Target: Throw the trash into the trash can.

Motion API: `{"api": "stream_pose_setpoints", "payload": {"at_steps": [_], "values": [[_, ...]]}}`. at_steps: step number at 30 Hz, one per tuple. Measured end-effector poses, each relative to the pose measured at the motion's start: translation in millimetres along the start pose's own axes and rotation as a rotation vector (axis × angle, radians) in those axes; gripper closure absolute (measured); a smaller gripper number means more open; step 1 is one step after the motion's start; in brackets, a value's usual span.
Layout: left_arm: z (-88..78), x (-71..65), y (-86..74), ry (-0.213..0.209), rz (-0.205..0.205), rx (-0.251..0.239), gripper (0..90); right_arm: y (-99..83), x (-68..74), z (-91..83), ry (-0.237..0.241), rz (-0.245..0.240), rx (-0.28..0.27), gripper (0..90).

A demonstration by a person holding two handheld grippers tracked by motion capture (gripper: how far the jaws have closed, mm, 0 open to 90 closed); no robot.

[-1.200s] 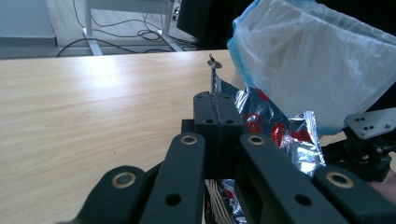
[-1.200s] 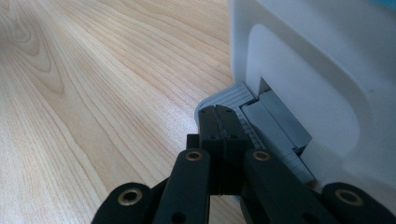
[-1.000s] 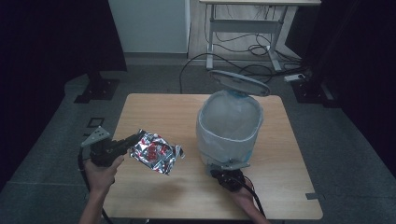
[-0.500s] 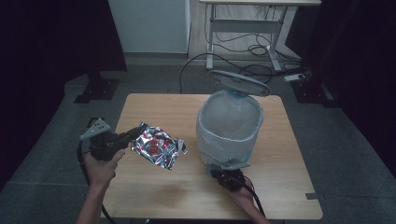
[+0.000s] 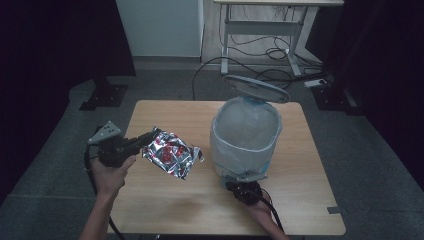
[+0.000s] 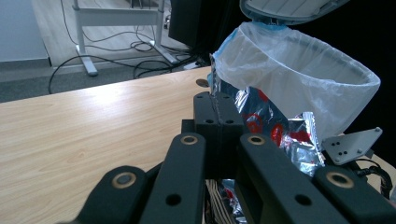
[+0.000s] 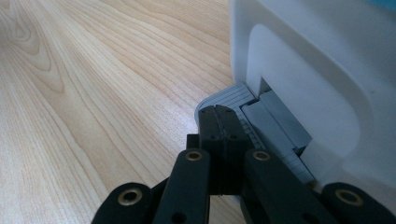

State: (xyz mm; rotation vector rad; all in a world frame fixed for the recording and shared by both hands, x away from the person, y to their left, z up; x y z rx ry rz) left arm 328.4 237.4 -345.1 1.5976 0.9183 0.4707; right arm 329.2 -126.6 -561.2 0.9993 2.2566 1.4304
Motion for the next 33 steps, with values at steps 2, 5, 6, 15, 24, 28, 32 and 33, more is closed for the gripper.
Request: {"api": "stream_pose_setpoints", "payload": {"at_steps": [2, 5, 6, 15, 24, 28, 32, 33], "values": [[0.9, -0.1, 2.4, -0.001, 0.0, 0.002, 90.0, 0.0, 0.0, 0.0, 0.0, -0.001, 0.0, 89.8], [2.7, -0.4, 6.5, -0.002, -0.001, 0.001, 90.0, 0.0, 0.0, 0.0, 0.0, 0.001, 0.0, 89.8], [3.9, -0.8, 8.9, -0.005, -0.001, 0.0, 90.0, 0.0, 0.1, 0.1, 0.0, 0.001, -0.002, 89.8], [9.0, -8.4, 29.7, -0.018, 0.018, -0.017, 90.0, 0.0, -0.1, -0.1, 0.0, -0.002, 0.001, 89.8], [12.6, -11.9, 35.3, -0.024, 0.023, -0.015, 90.0, 0.1, -0.2, 0.0, 0.003, -0.004, 0.001, 89.8], [15.6, -12.5, 36.4, -0.024, 0.023, -0.012, 90.0, 0.1, -0.2, -0.1, 0.002, -0.005, 0.001, 89.8], [17.7, -13.6, 39.1, -0.025, 0.026, -0.012, 90.0, 0.1, -0.2, -0.1, 0.002, -0.005, 0.002, 89.8], [18.3, -13.8, 40.3, -0.027, 0.026, -0.011, 90.0, 0.1, -0.3, 0.0, 0.001, -0.006, 0.001, 89.8]]}}
Point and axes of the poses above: each handheld gripper's, and its own axes: z roughly forward along the jaws, y roughly out of its top, x roughly to its left, the point moved 2 cm from there along z, roughly forward along the jaws, and after that the axes turned 7 degrees about -x, right-handed, at the moved point
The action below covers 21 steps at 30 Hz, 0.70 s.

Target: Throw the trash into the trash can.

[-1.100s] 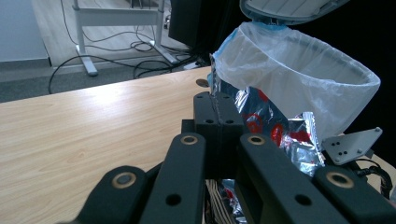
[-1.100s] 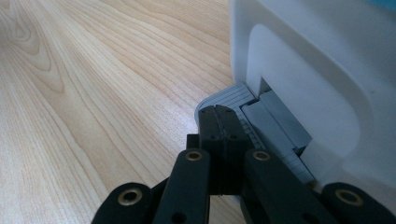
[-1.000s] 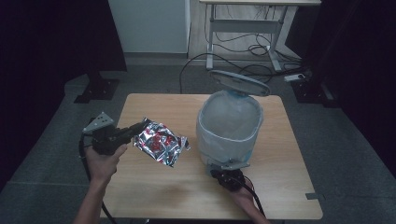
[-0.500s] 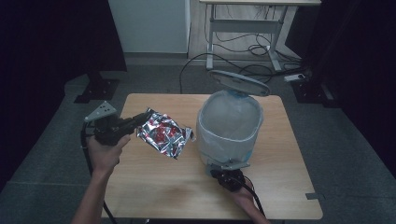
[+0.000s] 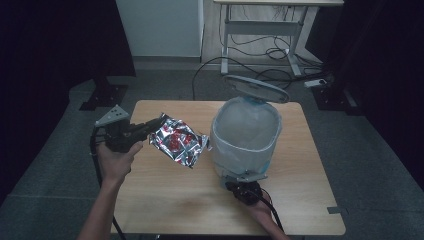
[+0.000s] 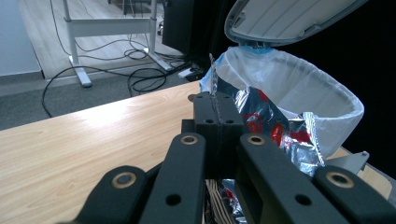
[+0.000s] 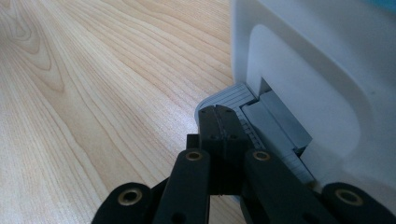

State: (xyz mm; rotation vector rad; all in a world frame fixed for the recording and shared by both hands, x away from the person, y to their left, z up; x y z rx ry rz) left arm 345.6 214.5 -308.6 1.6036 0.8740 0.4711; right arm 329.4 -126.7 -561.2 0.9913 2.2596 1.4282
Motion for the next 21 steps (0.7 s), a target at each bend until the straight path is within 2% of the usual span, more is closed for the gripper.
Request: {"api": "stream_pose_setpoints", "payload": {"at_steps": [12, 21], "values": [[1.8, -5.2, 16.7, -0.009, 0.01, -0.024, 90.0, -0.1, 0.3, -0.1, -0.001, 0.005, 0.003, 89.8], [4.9, -7.6, 22.0, -0.014, 0.015, -0.026, 90.0, -0.1, 0.2, -0.1, 0.001, 0.004, 0.002, 89.8]]}}
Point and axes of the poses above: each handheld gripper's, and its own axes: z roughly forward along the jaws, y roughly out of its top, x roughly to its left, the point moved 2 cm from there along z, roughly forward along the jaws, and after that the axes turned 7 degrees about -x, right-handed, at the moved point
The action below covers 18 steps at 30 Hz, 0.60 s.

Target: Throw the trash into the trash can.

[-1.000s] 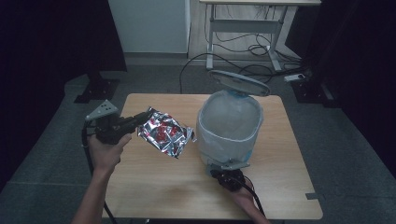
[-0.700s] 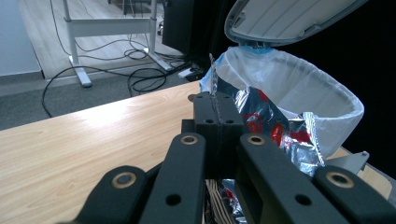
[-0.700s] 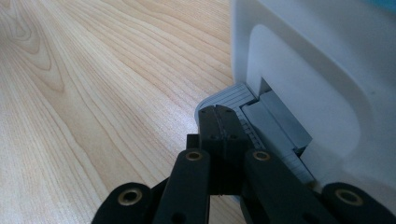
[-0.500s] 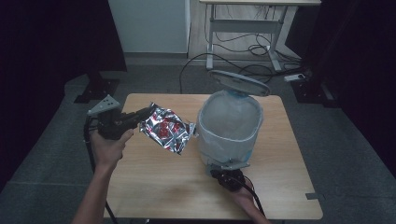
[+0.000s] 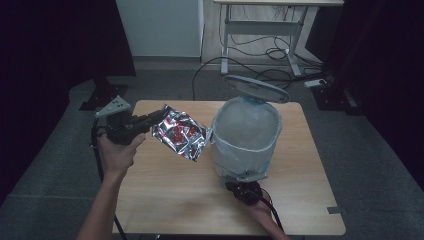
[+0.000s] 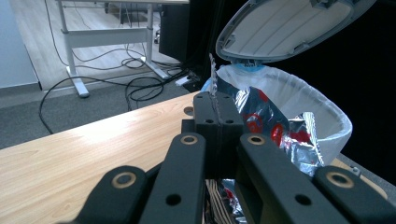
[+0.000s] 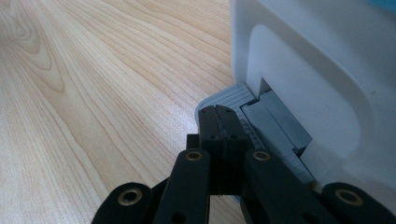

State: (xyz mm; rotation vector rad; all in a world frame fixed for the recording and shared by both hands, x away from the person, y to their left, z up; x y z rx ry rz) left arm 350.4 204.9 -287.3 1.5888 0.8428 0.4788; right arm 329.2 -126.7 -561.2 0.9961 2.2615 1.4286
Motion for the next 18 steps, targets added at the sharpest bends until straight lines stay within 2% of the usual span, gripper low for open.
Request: {"api": "stream_pose_setpoints", "payload": {"at_steps": [18], "values": [[7.1, -4.6, 11.6, -0.002, 0.015, -0.003, 90.0, 0.1, 0.0, 0.0, -0.001, -0.001, 0.001, 89.7]]}}
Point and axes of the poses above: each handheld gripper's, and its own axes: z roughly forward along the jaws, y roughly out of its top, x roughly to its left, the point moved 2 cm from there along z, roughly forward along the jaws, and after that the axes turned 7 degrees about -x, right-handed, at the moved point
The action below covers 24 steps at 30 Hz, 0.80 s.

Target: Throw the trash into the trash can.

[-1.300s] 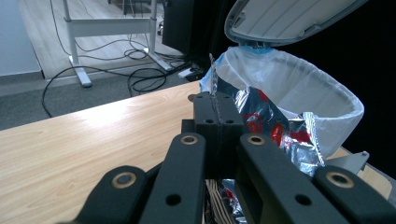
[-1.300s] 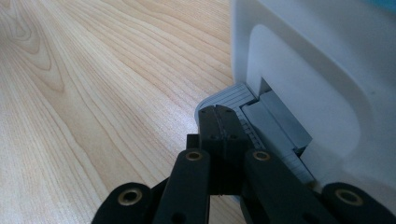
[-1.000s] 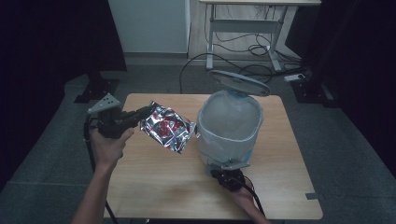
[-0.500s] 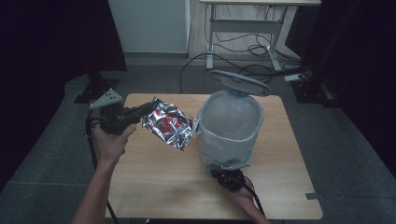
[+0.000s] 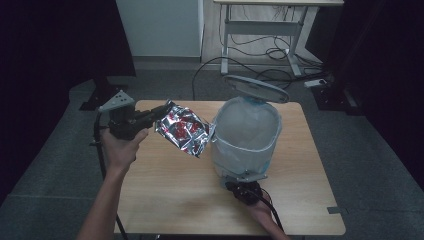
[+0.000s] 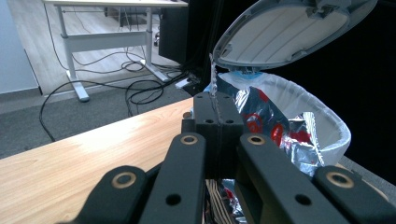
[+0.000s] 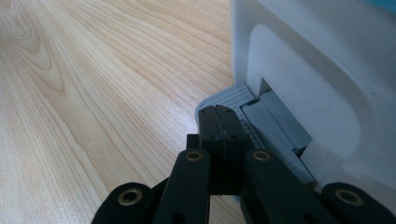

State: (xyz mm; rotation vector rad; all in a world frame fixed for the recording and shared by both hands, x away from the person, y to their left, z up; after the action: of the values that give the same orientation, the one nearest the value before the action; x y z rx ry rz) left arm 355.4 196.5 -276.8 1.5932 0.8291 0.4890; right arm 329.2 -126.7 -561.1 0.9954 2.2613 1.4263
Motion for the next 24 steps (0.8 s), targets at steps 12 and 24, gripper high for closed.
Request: {"api": "stream_pose_setpoints", "payload": {"at_steps": [12, 24], "values": [[6.8, -0.7, 3.6, 0.0, -0.001, 0.009, 90.0, 0.0, -0.1, 0.0, 0.001, -0.001, 0.0, 89.8], [9.6, -5.8, 17.5, -0.003, 0.012, -0.006, 90.0, 0.0, -0.1, 0.4, 0.001, -0.001, -0.003, 89.7]]}}
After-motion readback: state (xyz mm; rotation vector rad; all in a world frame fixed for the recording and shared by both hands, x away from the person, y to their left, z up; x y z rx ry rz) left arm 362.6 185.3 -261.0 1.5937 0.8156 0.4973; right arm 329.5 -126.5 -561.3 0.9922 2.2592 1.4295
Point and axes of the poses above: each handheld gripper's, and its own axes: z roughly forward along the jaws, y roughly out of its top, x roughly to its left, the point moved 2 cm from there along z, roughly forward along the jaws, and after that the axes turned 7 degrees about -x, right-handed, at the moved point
